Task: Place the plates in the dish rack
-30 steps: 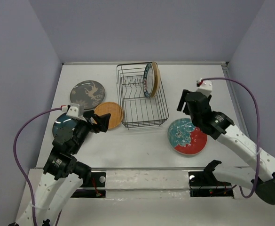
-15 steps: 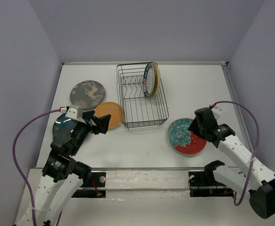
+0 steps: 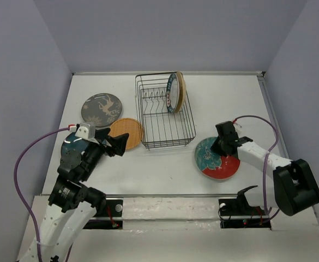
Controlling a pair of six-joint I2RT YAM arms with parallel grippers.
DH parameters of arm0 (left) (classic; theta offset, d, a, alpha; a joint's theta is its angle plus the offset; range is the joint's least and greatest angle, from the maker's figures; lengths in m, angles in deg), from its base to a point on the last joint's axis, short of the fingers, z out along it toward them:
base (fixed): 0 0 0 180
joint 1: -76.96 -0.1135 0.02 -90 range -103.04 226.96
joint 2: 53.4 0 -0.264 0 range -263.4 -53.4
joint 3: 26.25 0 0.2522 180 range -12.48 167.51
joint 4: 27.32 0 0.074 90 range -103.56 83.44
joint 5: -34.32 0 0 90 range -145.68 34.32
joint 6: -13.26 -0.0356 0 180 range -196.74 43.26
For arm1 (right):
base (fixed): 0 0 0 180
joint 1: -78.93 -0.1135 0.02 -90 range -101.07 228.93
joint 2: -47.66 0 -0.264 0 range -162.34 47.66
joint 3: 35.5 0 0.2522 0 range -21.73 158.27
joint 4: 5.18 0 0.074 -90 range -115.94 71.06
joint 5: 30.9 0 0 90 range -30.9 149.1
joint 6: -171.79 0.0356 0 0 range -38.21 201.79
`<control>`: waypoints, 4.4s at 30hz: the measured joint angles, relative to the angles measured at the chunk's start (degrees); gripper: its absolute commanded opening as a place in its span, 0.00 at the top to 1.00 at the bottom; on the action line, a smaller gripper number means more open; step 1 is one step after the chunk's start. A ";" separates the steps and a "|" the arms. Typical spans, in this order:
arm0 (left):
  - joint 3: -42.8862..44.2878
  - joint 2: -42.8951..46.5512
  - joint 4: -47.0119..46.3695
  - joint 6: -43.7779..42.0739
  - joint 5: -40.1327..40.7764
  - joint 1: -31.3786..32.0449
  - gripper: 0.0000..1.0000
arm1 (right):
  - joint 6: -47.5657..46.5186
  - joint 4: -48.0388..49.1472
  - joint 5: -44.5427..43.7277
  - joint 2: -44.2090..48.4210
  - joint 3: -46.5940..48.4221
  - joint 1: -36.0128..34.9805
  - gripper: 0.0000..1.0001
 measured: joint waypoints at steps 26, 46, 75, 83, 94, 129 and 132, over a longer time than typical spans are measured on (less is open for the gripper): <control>0.00 -1.29 -0.02 -0.02 -0.22 -0.24 0.01 | -10.93 20.39 -0.42 -1.99 8.92 12.90 0.20; 0.00 -1.20 0.00 0.00 -0.20 -0.26 0.01 | 0.35 23.85 16.87 5.77 -13.38 22.80 0.38; 0.00 -2.38 -0.02 0.00 -0.22 -0.66 0.01 | 1.49 10.99 2.10 30.03 -12.31 23.78 0.93; 0.00 -2.40 -0.09 0.00 -0.52 -1.20 0.01 | -8.22 3.23 0.39 27.89 6.40 23.87 0.93; 0.00 -2.75 -0.37 0.28 0.15 -1.77 0.01 | -19.52 -2.29 -6.19 5.51 46.53 3.02 0.93; 0.02 -4.39 1.73 7.96 8.83 -2.14 0.01 | -43.95 -17.27 -46.16 -51.17 100.45 -23.61 0.93; 0.02 -5.22 2.12 7.96 8.85 -2.14 0.01 | -43.89 -17.00 -46.51 -51.95 100.43 -23.39 0.93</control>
